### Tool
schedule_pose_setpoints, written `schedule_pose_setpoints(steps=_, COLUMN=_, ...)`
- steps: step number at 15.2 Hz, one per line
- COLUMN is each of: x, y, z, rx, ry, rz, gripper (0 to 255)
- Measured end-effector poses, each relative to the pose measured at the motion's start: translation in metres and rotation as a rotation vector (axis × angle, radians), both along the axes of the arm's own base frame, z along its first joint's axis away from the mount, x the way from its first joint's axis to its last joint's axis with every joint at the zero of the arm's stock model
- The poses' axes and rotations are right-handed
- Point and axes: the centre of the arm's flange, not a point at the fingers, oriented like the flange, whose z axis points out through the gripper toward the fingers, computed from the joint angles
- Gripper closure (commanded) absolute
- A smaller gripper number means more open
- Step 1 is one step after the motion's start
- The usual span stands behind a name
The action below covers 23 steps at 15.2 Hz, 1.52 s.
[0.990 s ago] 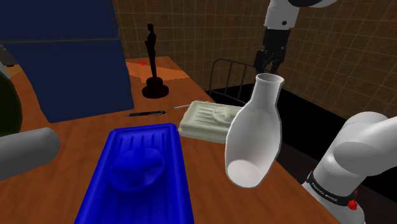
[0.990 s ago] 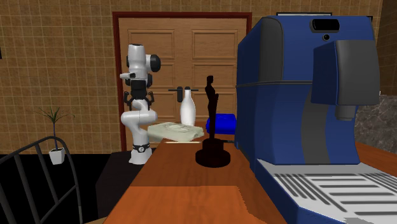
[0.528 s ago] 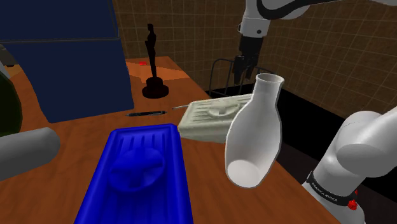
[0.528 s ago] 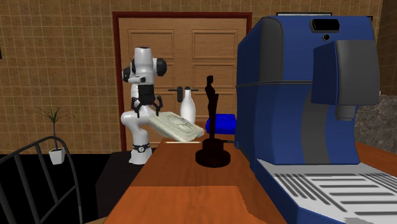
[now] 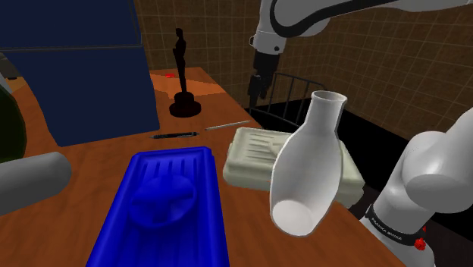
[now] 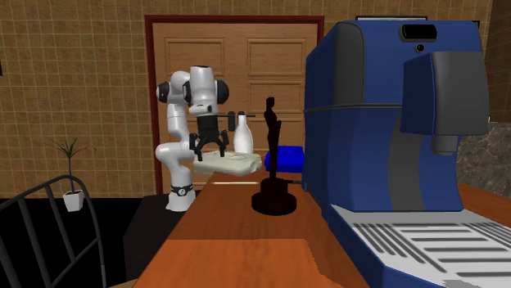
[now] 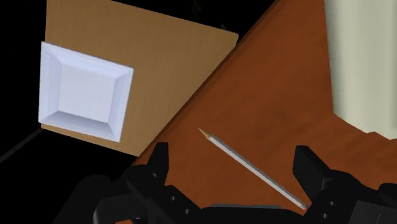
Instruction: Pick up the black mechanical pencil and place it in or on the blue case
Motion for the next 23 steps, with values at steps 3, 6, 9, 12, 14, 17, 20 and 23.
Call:
schedule_pose_setpoints(steps=3, x=0.023, y=0.026, z=-0.009, rx=0.013, ry=-0.021, rz=0.091, gripper=0)
schedule_pose_setpoints(steps=6, x=0.041, y=0.056, z=-0.018, rx=0.026, ry=-0.041, rz=0.181, gripper=0)
schedule_pose_setpoints(steps=9, x=0.058, y=0.089, z=-0.023, rx=0.04, ry=-0.062, rz=0.272, gripper=0)
schedule_pose_setpoints(steps=12, x=0.067, y=0.122, z=-0.032, rx=0.053, ry=-0.082, rz=0.362, gripper=0)
schedule_pose_setpoints(steps=14, x=0.08, y=0.144, z=-0.039, rx=0.062, ry=-0.096, rz=0.423, gripper=0)
schedule_pose_setpoints(steps=17, x=0.088, y=0.179, z=-0.042, rx=0.075, ry=-0.117, rz=0.513, gripper=0)
schedule_pose_setpoints(steps=20, x=0.095, y=0.211, z=-0.048, rx=0.087, ry=-0.134, rz=0.594, gripper=0)
schedule_pose_setpoints(steps=23, x=0.095, y=0.22, z=-0.058, rx=0.09, ry=-0.139, rz=0.613, gripper=0)
